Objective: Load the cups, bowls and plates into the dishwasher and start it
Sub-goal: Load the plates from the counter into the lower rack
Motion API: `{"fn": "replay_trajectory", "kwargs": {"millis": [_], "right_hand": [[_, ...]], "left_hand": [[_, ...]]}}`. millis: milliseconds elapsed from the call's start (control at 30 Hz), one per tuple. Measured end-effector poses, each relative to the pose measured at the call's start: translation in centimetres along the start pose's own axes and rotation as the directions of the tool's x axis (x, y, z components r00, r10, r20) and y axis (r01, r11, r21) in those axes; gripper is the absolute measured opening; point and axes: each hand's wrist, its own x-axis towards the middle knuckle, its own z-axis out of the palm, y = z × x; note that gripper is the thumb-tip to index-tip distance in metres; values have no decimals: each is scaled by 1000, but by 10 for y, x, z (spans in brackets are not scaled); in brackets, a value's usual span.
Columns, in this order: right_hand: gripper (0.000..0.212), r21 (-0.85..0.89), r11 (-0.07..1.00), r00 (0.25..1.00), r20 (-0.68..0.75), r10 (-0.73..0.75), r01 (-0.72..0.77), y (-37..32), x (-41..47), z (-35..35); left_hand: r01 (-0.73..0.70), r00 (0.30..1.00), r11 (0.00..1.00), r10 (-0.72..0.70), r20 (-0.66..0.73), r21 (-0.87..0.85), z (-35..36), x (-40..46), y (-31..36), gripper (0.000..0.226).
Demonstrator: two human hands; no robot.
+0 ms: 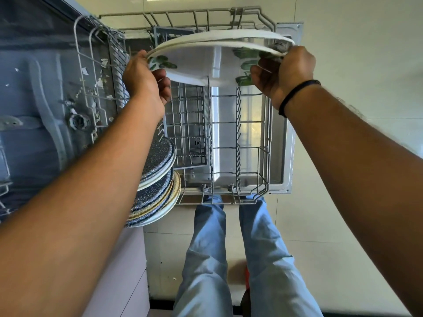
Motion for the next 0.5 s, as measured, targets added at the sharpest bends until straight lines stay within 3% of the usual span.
{"fn": "replay_trajectory", "kwargs": {"millis": [267, 500], "right_hand": [[31, -82, 997, 1000, 17, -4, 6, -1, -5, -7], [29, -4, 1000, 1000, 20, 13, -13, 6, -21, -9]], "left_hand": [[33, 998, 999, -35, 43, 35, -5, 7, 10, 20], [58, 998, 998, -58, -6, 27, -14, 5, 5, 28]]}}
